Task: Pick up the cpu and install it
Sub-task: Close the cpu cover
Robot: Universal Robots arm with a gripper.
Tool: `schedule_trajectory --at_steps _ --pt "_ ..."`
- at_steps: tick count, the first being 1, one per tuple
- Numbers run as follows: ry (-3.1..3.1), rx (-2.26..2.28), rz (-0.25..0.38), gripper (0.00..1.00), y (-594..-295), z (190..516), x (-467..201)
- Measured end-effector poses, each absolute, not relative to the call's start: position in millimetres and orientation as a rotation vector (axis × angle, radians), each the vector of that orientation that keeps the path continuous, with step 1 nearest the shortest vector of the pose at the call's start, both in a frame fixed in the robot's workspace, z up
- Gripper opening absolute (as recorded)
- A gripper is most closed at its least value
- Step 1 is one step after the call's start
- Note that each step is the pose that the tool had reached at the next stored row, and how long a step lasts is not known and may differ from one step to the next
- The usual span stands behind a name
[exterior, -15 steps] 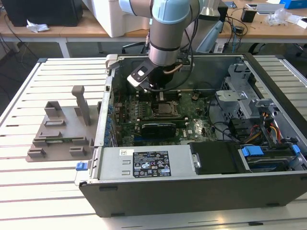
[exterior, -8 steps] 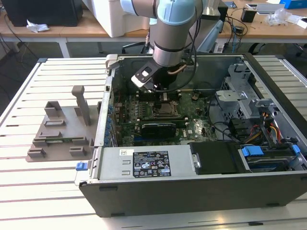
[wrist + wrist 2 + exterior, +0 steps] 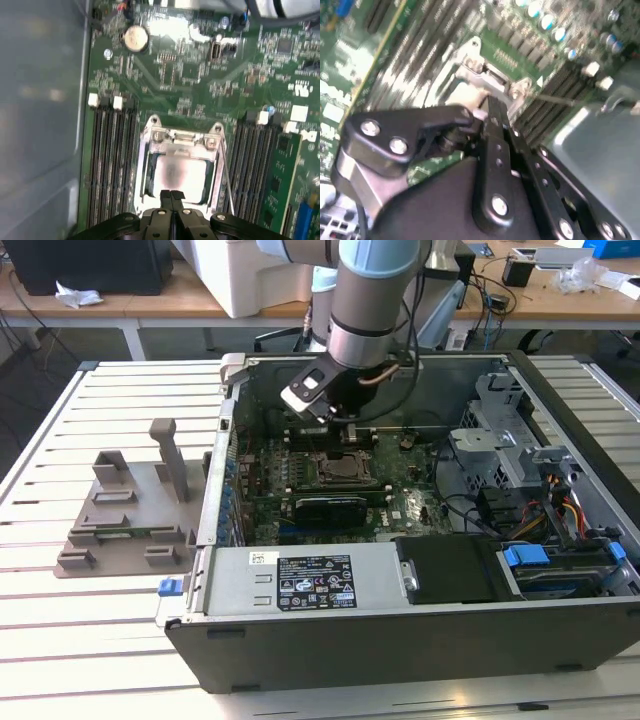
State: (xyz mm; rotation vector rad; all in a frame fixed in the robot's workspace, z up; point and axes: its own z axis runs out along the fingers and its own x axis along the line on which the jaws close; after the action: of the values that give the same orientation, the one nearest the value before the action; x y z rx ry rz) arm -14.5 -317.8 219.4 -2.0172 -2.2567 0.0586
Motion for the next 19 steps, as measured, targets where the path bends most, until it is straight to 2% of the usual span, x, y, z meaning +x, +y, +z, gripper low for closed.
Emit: schedule_trajectory --at_steps 5,12,19 --pt "-2.235 -2.0 0.097 0.11 -318 224 14" --pt "-2.237 -2.001 0.1 0.11 -318 281 14" --pt "-2.237 -2.001 0.1 0.11 -318 284 14"
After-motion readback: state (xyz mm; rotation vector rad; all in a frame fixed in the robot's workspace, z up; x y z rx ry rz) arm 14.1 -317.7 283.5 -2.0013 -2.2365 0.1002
